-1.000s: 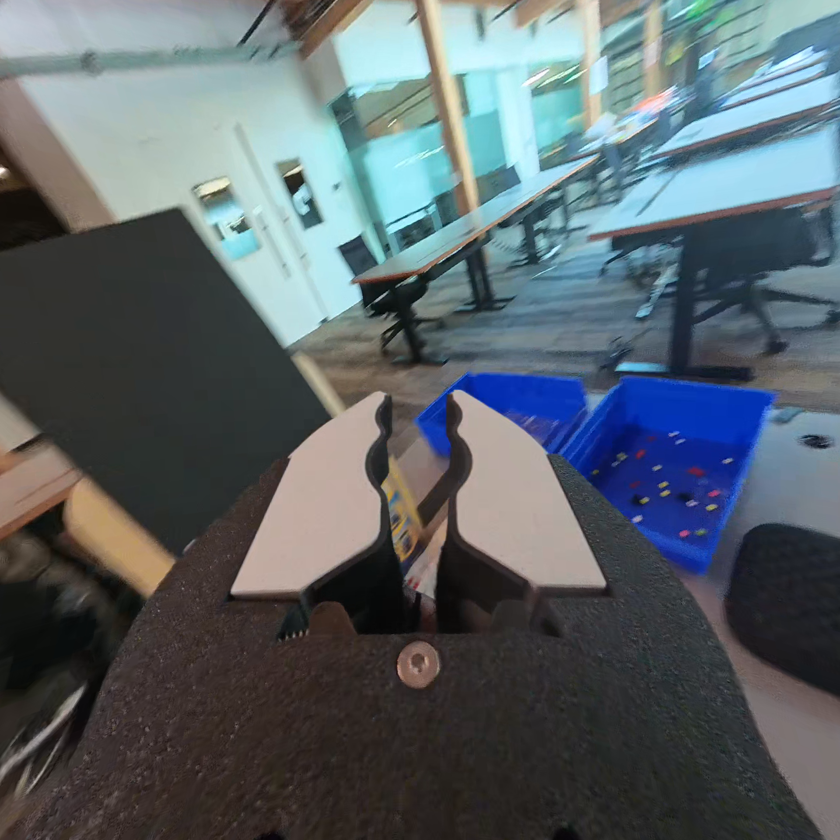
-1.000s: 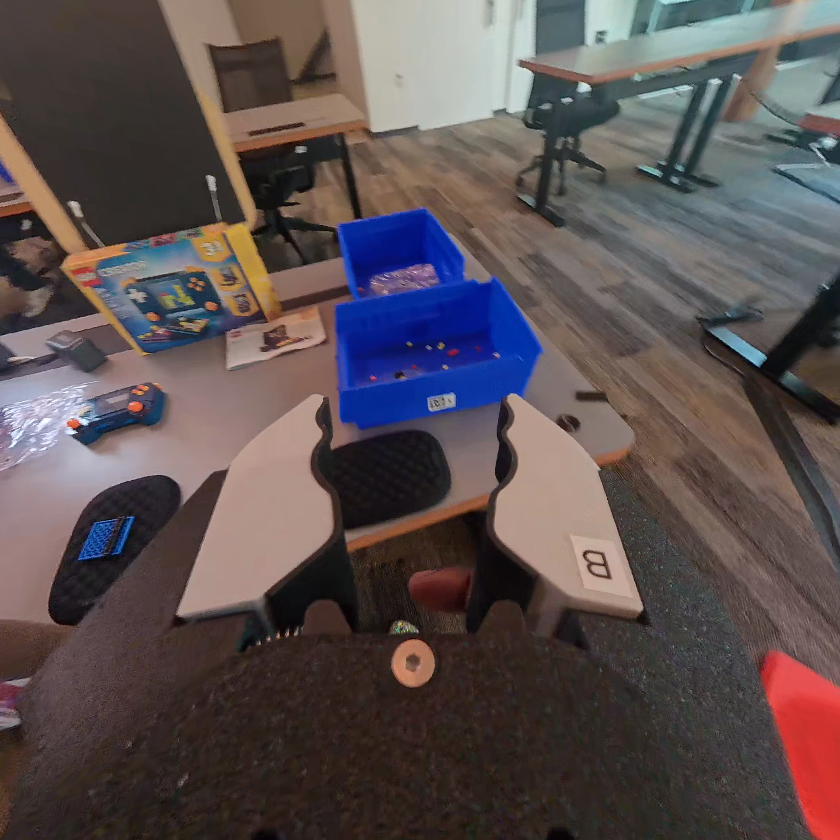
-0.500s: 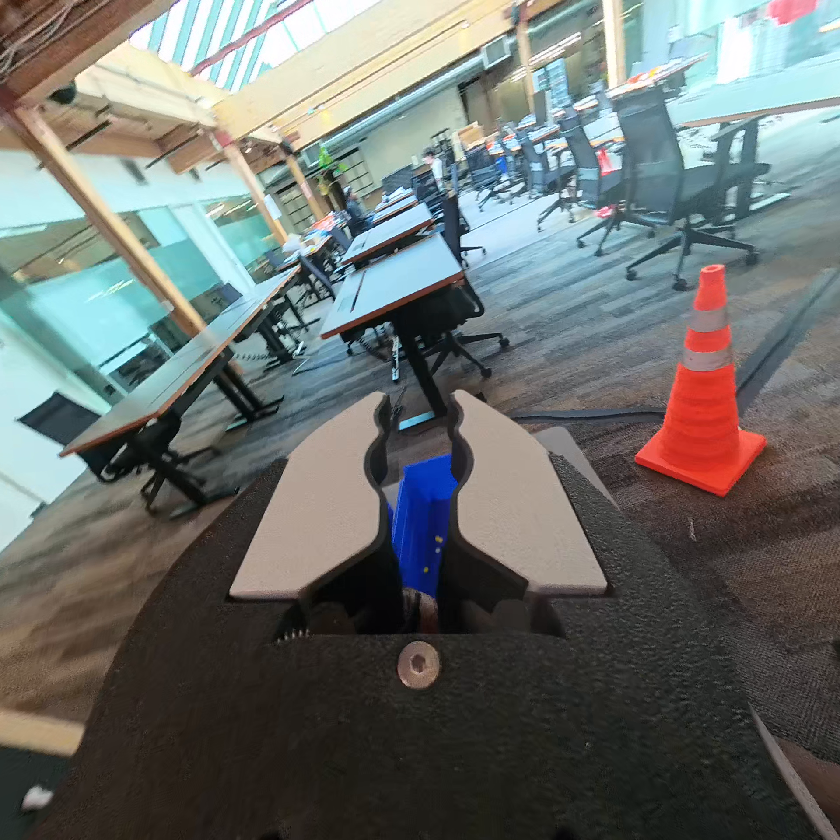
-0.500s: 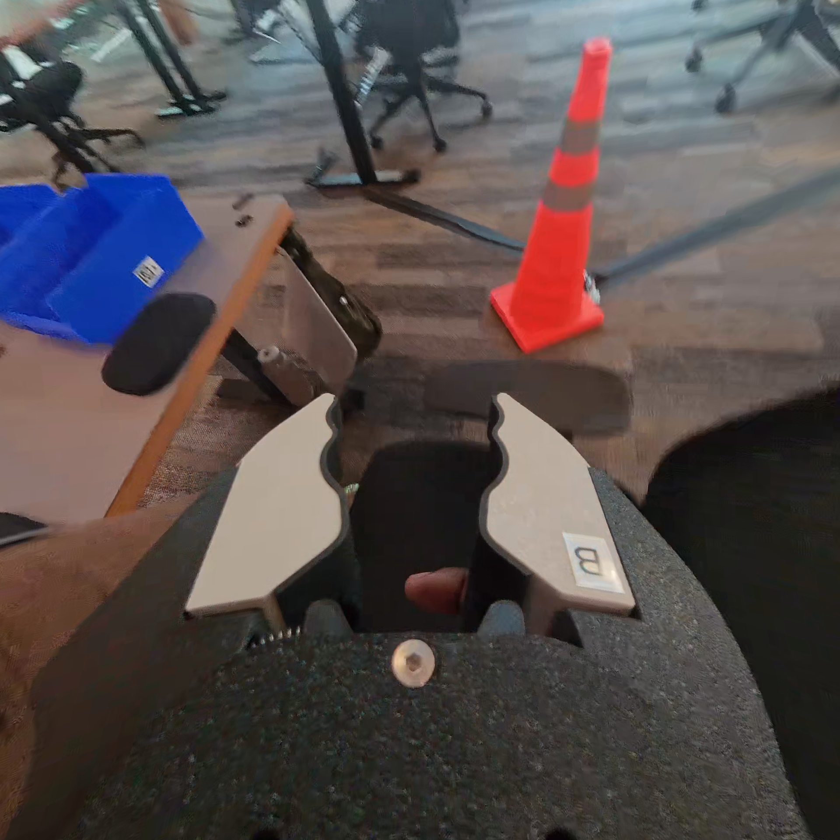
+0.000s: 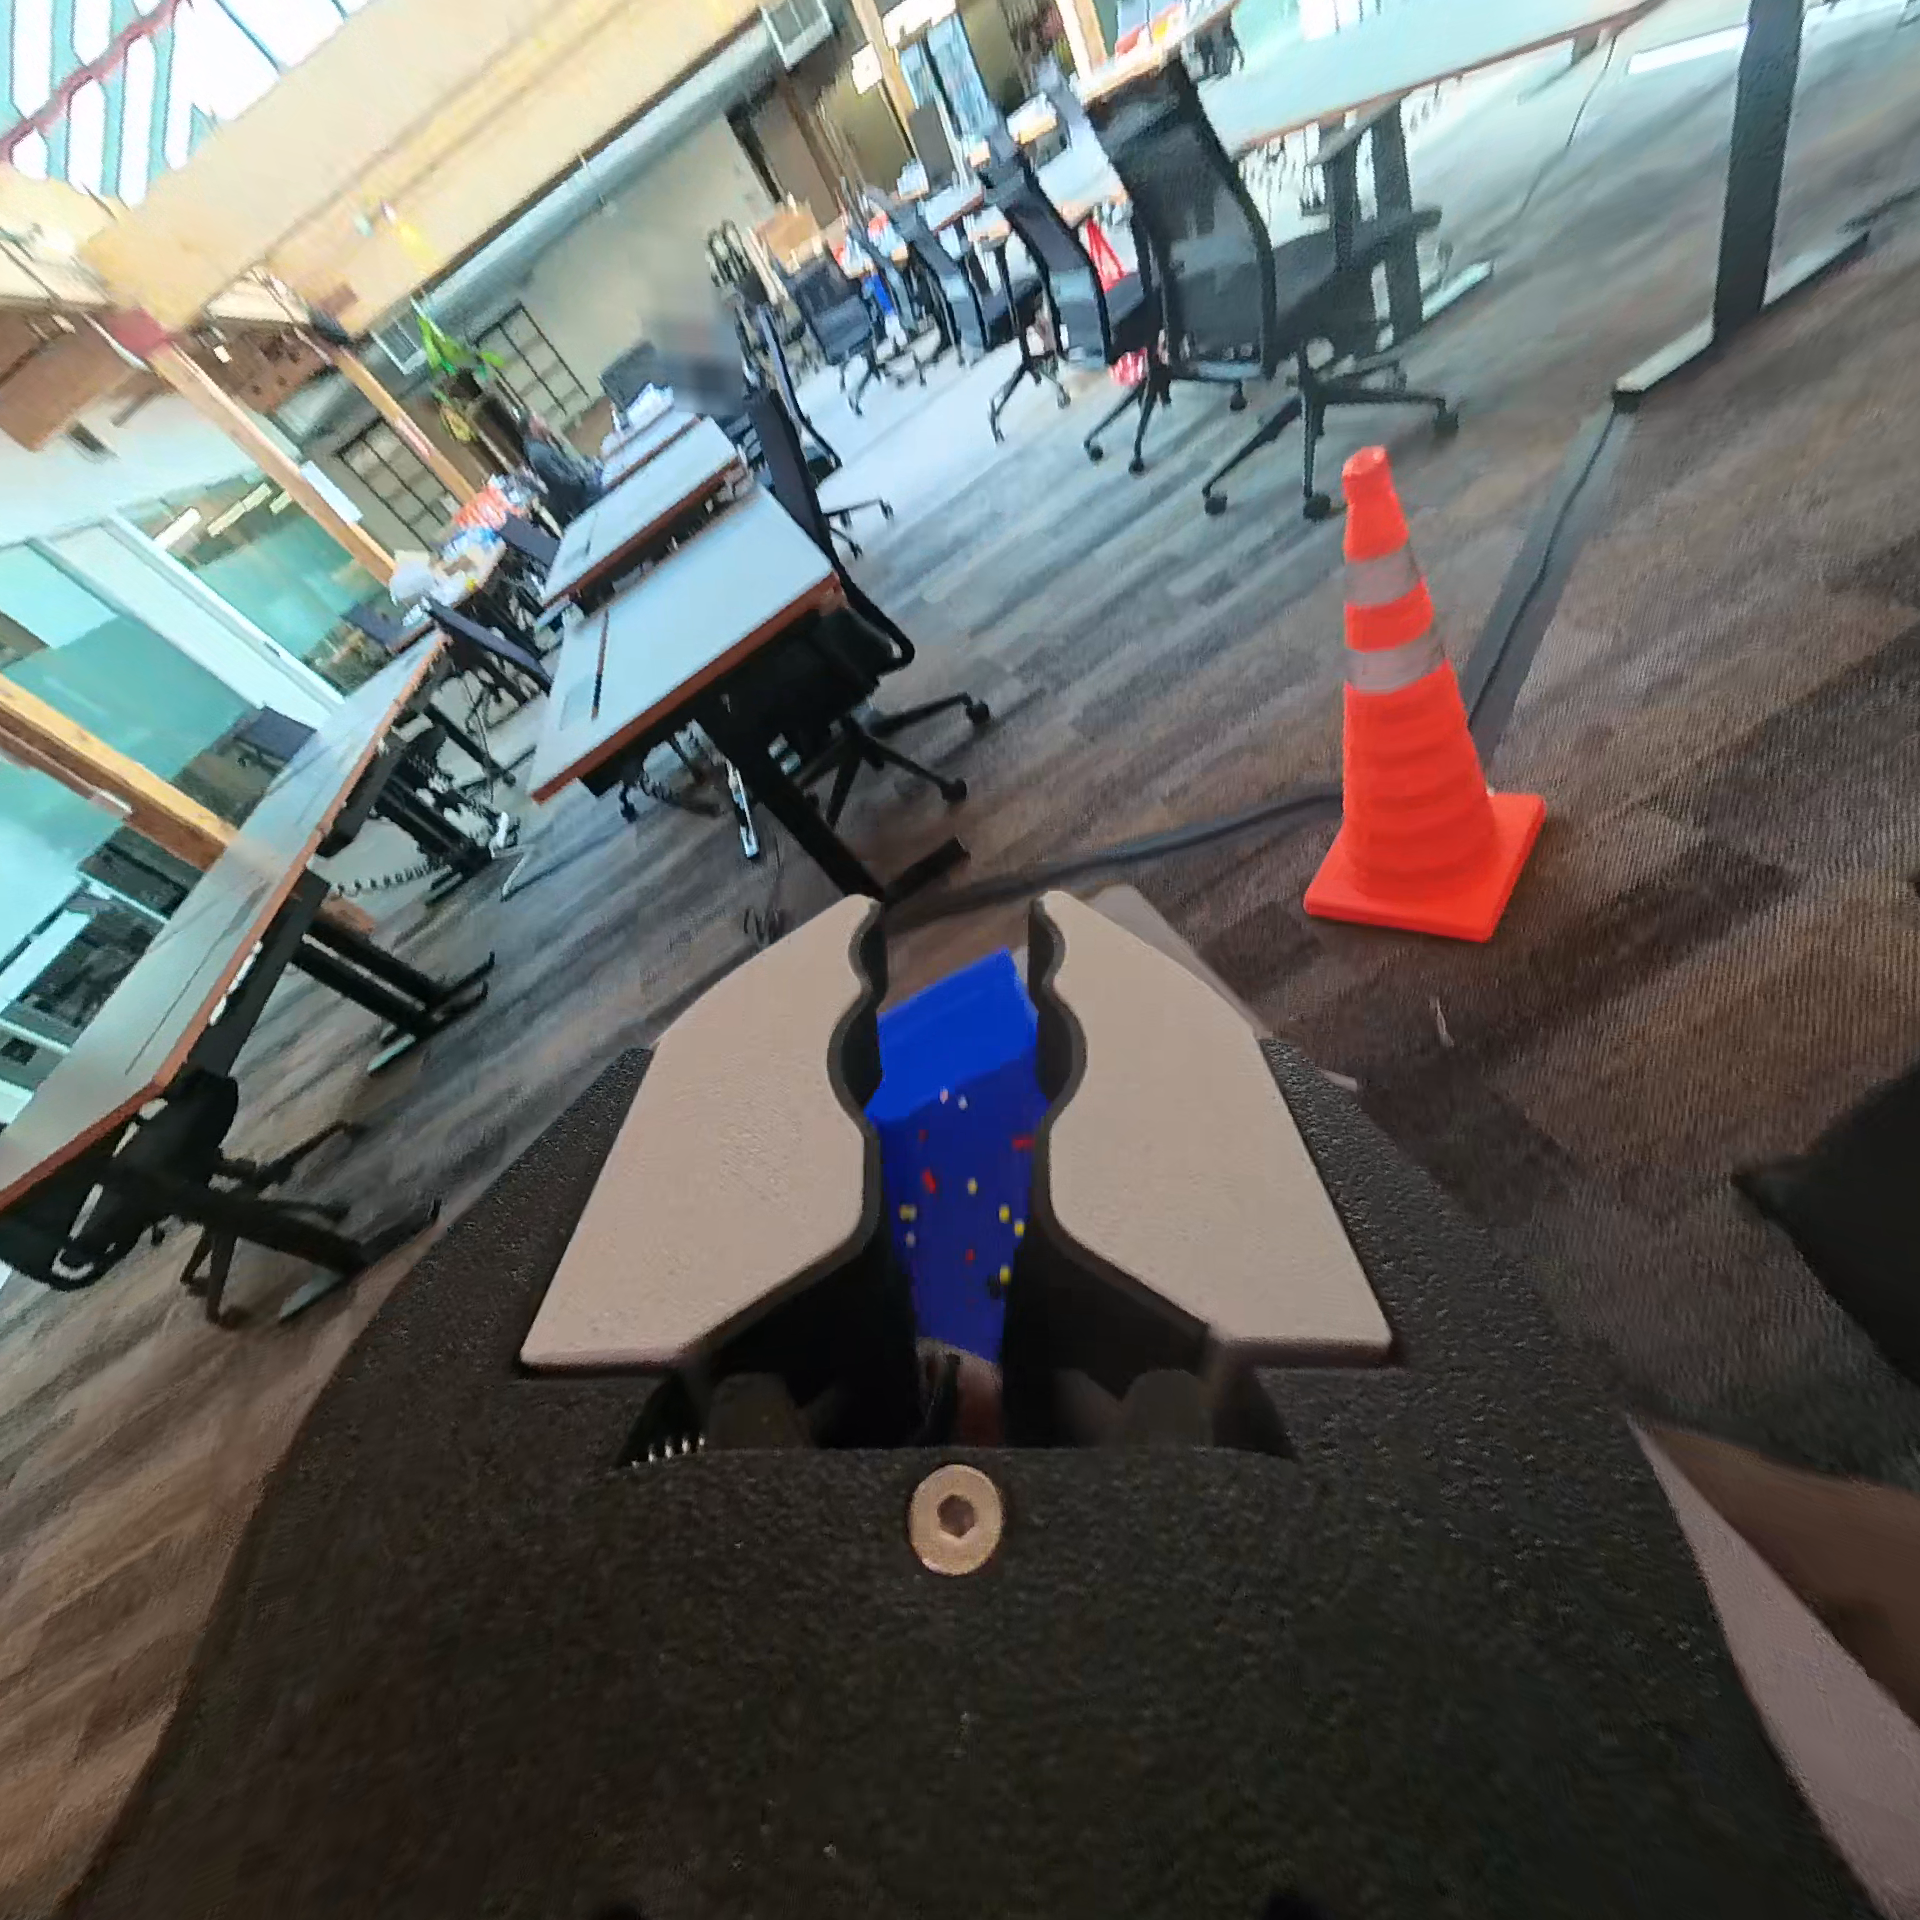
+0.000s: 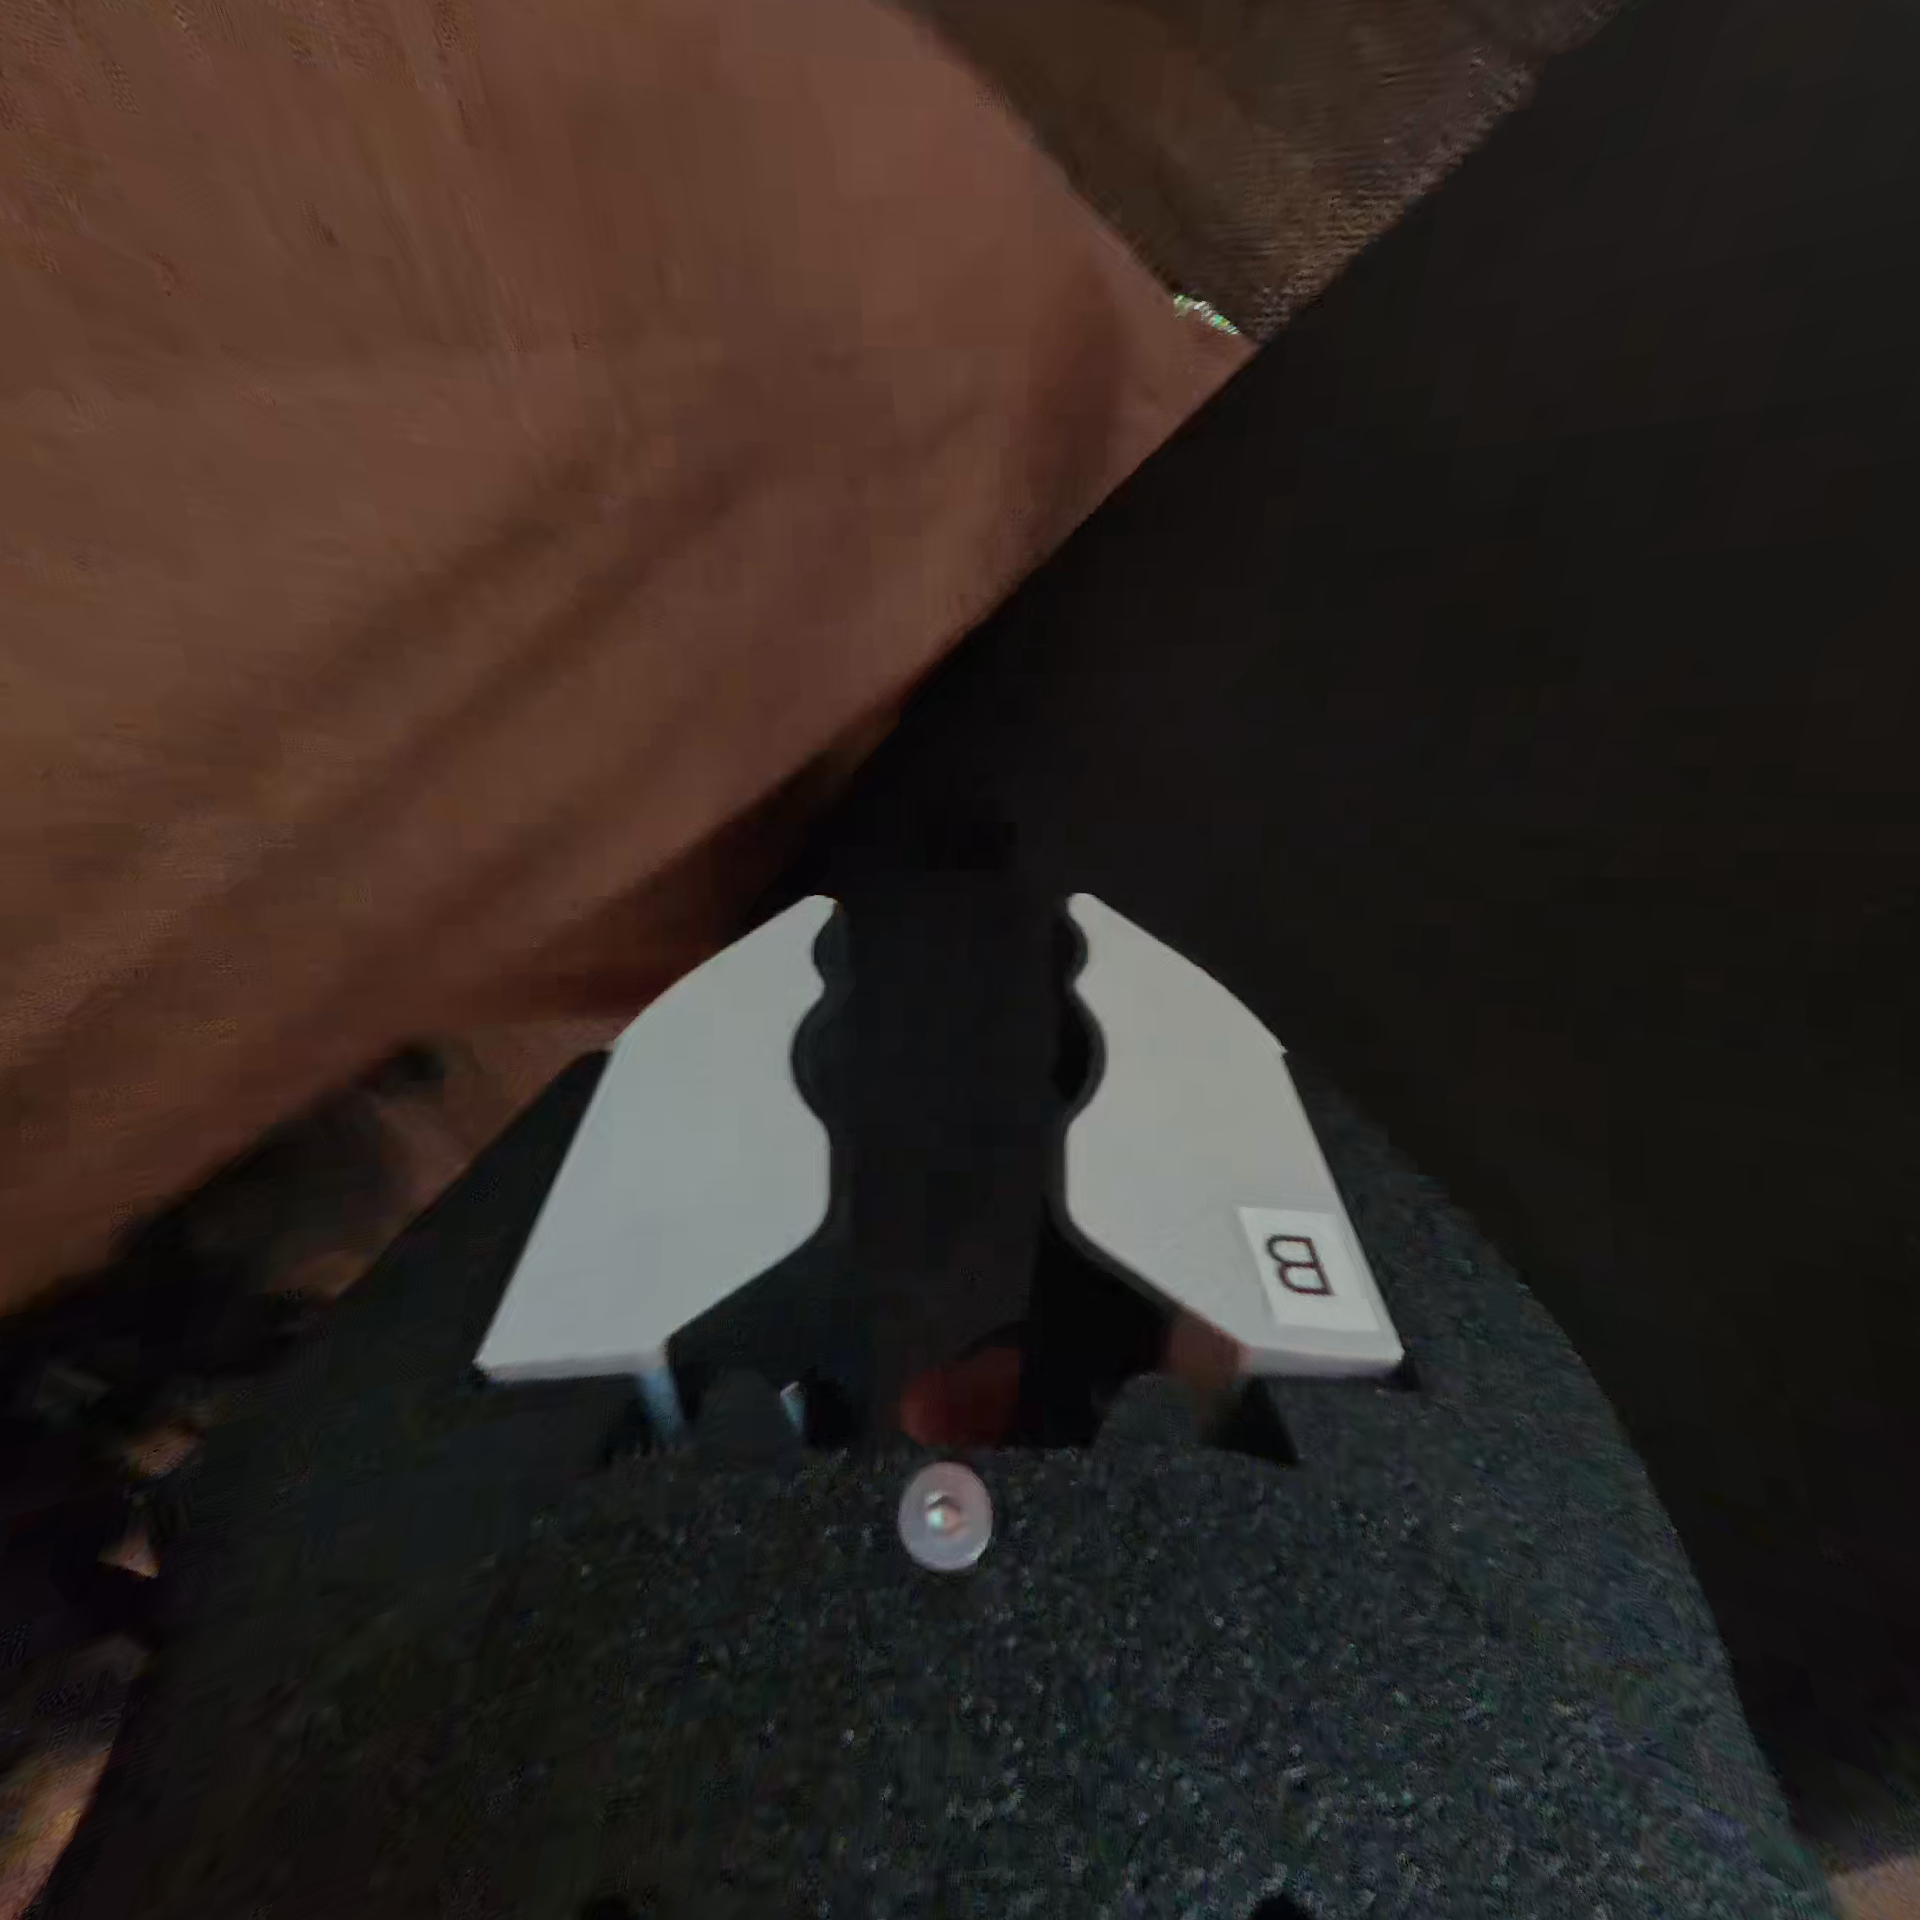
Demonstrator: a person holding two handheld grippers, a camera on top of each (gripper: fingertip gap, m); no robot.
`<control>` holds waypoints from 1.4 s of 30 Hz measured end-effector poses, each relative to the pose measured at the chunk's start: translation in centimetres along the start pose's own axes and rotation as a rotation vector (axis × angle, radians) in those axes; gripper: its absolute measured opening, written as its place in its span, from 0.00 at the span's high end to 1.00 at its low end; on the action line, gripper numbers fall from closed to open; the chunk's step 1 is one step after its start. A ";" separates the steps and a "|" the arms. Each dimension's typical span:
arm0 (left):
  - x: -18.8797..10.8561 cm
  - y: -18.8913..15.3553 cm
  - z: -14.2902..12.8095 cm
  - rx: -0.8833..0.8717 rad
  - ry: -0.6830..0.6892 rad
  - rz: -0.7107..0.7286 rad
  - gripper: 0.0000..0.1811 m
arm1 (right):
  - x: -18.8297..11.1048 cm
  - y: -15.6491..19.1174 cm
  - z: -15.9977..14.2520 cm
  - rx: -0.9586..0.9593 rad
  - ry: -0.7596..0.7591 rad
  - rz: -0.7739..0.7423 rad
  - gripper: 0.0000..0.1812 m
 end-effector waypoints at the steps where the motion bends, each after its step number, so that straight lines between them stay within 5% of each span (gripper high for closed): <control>1: -0.4 0.1 -0.6 0.009 0.032 -0.006 0.86 | 1.7 -0.4 0.2 -0.116 0.034 0.023 0.75; 6: -4.0 1.3 -3.3 0.033 0.188 0.065 0.86 | 7.1 -1.0 0.7 -0.645 0.180 0.201 0.75; 11: -8.9 1.7 -5.4 0.019 0.345 0.158 0.86 | 9.1 0.1 0.0 -1.071 0.270 0.278 0.76; 17: -12.0 2.4 -7.2 -0.031 0.460 0.259 0.86 | 11.2 -0.5 -0.8 -1.185 0.357 0.274 0.85; 18: -12.1 2.4 -7.5 -0.029 0.472 0.263 0.86 | 11.4 -0.6 -0.5 -1.163 0.353 0.265 0.94; 23: -12.7 1.8 -6.9 -0.015 0.462 0.283 0.86 | 9.1 -2.7 2.7 -0.843 0.330 0.224 0.95; 29: -16.3 1.0 -5.5 -0.171 0.305 0.521 0.87 | -4.1 -6.6 18.9 -0.343 -0.223 0.103 0.95; 35: -22.1 -2.4 -5.0 -0.342 0.069 0.911 0.88 | -15.6 -2.3 38.7 -0.289 -0.682 0.442 0.96; 38: -24.1 -5.9 -6.2 -0.363 -0.043 1.121 0.88 | -17.4 0.9 46.5 -0.311 -0.775 0.775 0.96; 42: -23.9 -12.0 -8.7 -0.327 -0.087 1.346 0.88 | -15.1 4.9 53.0 -0.432 -0.688 1.180 0.96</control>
Point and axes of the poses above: each gripper's, where its closed fingertips meet, x out along the fingers, z out of its top, y = z × x across the jaws, the point moved 8 cm from there along -x, back along the fingers, and after that the axes turned 1 degree about -x, right-handed, at the moved point
